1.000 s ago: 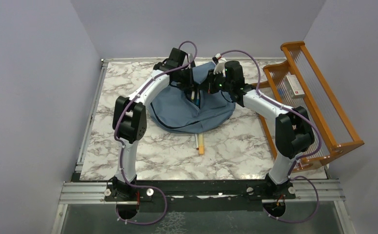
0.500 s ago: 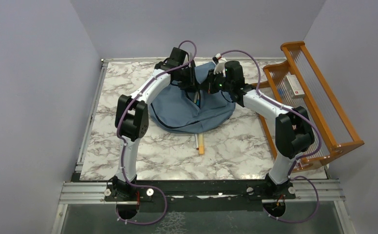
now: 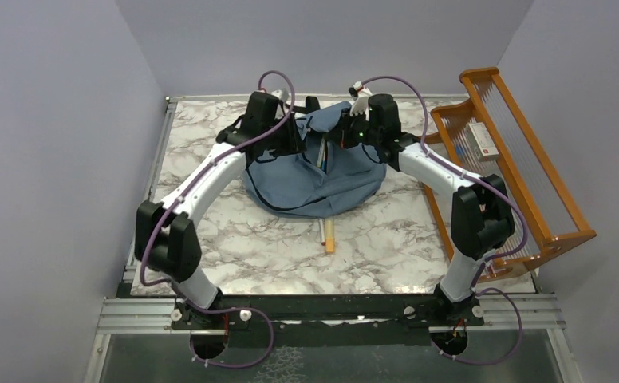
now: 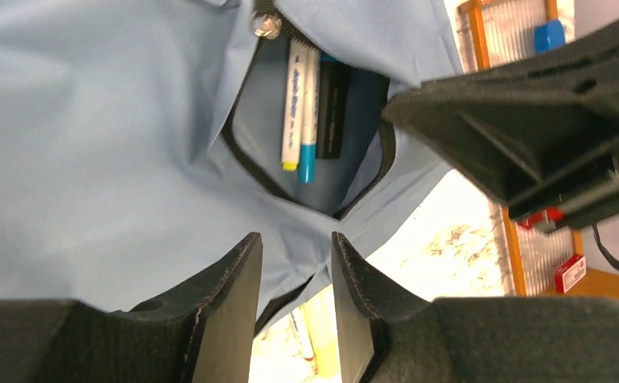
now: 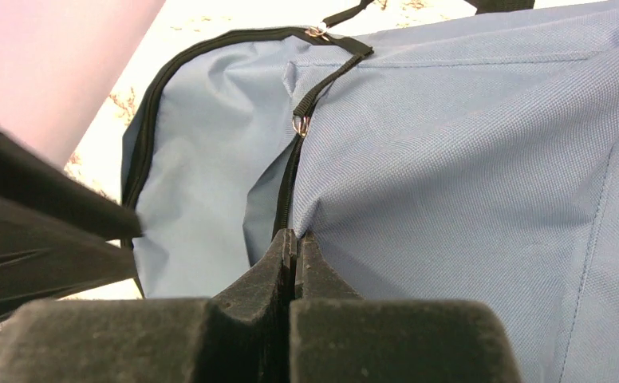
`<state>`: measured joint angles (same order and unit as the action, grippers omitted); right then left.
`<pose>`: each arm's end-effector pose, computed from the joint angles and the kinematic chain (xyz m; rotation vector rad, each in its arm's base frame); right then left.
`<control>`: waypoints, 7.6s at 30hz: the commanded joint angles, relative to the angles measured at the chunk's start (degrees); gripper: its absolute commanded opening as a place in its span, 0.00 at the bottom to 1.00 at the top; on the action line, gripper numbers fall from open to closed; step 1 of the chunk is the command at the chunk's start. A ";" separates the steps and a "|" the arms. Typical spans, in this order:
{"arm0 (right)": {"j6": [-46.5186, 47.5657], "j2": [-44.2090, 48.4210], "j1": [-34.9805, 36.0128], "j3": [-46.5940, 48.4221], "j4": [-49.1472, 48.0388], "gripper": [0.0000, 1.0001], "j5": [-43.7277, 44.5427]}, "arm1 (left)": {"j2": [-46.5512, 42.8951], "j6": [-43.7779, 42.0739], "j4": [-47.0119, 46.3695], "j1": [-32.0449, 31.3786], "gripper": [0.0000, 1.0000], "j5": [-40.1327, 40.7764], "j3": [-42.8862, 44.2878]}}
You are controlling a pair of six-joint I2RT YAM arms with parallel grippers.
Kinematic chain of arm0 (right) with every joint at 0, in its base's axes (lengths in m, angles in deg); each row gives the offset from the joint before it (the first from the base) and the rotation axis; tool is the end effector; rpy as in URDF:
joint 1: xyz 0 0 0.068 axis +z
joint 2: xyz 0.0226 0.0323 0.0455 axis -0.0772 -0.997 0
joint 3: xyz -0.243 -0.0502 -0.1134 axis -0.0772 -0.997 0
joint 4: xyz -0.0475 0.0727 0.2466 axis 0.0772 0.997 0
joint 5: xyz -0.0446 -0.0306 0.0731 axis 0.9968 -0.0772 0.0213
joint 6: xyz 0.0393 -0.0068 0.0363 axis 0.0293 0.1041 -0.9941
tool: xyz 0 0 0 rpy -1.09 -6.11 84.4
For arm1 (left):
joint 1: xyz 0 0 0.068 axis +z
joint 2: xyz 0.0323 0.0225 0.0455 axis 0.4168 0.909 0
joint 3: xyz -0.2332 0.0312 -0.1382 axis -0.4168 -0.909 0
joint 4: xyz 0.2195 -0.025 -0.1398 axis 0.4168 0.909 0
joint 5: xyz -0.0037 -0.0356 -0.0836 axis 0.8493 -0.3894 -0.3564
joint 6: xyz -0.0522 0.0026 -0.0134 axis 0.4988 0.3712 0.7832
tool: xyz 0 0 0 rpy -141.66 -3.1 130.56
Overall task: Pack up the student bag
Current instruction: Place the stationery in the student bag, then pick up the stationery from the center of the board, then place the stationery in the student bag.
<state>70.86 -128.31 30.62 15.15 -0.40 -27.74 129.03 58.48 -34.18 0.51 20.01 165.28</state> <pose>0.3765 0.1999 0.2833 -0.4060 1.9800 0.8666 0.3517 -0.1663 0.3162 0.0344 2.3653 -0.7252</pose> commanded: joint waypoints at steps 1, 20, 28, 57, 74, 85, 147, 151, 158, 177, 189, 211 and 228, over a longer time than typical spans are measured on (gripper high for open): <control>0.41 0.02 0.62 3.42 -1.81 0.01 -0.06 | -9.15 6.76 -4.76 -1.56 0.38 8.80 -10.68; -1.32 0.78 0.61 0.57 -2.27 0.01 -1.42 | -12.07 13.90 -12.47 -25.39 0.50 24.86 -32.13; -0.99 1.55 0.61 -0.10 -1.85 0.01 -1.20 | -4.79 14.65 -13.54 -26.77 0.36 26.63 -30.49; -1.35 1.23 0.61 -0.81 -2.78 0.01 -1.72 | 0.68 12.84 -3.95 -32.11 0.32 33.65 -34.34; -1.76 1.00 0.61 -0.37 -2.71 0.00 -2.00 | 0.08 6.96 -3.30 -33.63 0.08 34.53 -29.49; -0.88 1.01 0.61 0.11 -1.92 0.01 -1.03 | -6.33 -6.20 -1.39 -33.57 0.00 19.23 -26.42; 0.40 3.60 0.61 -2.30 -5.37 0.01 -5.18 | 0.38 4.45 -9.64 -1.46 0.00 1.56 -8.28; -1.05 3.17 0.61 -1.94 -6.09 0.00 -6.90 | 1.88 7.15 -11.15 -1.39 0.00 5.00 -6.76; -2.02 2.85 0.66 -0.99 -5.66 0.01 -8.24 | 8.96 5.80 -12.86 -1.37 0.00 4.47 1.19; -3.22 3.35 0.61 -1.95 -5.56 0.01 -8.54 | 13.82 -2.38 -14.42 -1.37 0.23 7.95 5.30; -2.98 3.34 0.61 -1.95 -5.06 0.01 -6.87 | 5.84 -4.14 -17.64 -1.37 0.37 4.63 0.16; -2.08 3.48 0.61 -3.00 -5.04 0.01 -5.55 | -24.66 -4.65 -27.02 -18.11 0.38 11.85 -35.23; -1.96 2.50 0.61 -3.05 -5.19 0.00 -5.61 | -15.65 -0.29 -29.09 -36.74 0.41 29.09 -42.60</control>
<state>68.87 -127.98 30.62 12.02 -3.55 -31.67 110.58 56.97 -61.62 -35.27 43.57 122.98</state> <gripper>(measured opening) 0.012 0.404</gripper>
